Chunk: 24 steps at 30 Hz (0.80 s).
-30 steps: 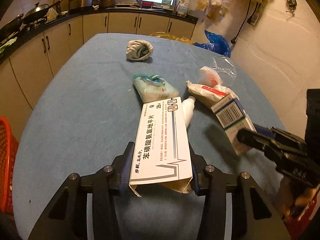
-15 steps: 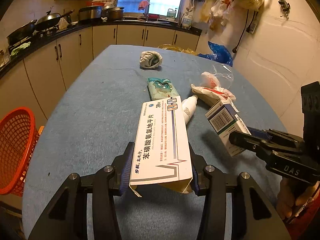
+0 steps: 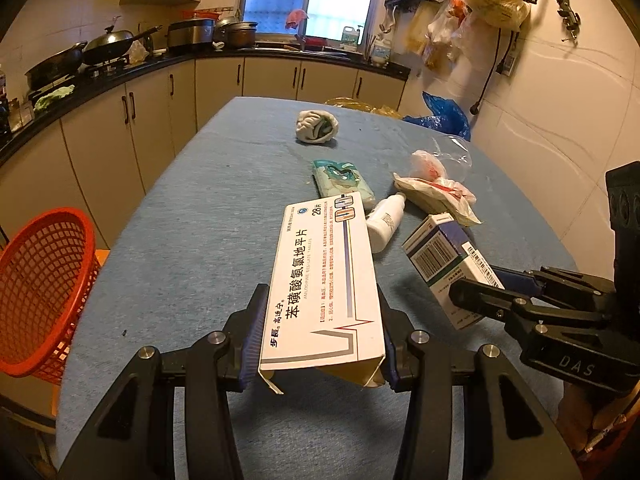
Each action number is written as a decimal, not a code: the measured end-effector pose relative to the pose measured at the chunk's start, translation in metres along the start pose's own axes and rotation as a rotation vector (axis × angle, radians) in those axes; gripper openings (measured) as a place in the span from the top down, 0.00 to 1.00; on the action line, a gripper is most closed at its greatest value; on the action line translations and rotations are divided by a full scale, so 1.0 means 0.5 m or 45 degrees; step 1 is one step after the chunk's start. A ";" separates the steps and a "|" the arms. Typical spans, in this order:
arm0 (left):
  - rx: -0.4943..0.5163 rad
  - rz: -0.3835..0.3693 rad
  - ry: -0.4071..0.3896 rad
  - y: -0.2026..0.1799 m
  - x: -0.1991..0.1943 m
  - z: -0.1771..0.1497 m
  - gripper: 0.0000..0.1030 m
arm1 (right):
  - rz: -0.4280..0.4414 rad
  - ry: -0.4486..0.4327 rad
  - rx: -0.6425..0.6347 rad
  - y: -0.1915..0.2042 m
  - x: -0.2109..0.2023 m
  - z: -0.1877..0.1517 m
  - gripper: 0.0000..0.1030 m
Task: Collect trash
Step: 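Lift both white boxes and hold them above the table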
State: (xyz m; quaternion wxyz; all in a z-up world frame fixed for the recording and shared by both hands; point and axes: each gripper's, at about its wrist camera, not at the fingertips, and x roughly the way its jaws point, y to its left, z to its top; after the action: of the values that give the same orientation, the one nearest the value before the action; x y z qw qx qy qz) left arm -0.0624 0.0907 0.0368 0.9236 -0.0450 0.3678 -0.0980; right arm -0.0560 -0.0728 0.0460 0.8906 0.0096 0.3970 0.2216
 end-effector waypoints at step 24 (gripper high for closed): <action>0.001 0.009 -0.028 0.014 -0.030 -0.014 0.55 | -0.197 -0.005 -0.054 0.032 -0.011 0.000 0.64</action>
State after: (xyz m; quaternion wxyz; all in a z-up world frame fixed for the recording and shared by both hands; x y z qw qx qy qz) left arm -0.0769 0.1005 0.0406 0.9280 -0.0443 0.3576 -0.0943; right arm -0.0655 -0.0603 0.0528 0.9059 -0.0396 0.3900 0.1604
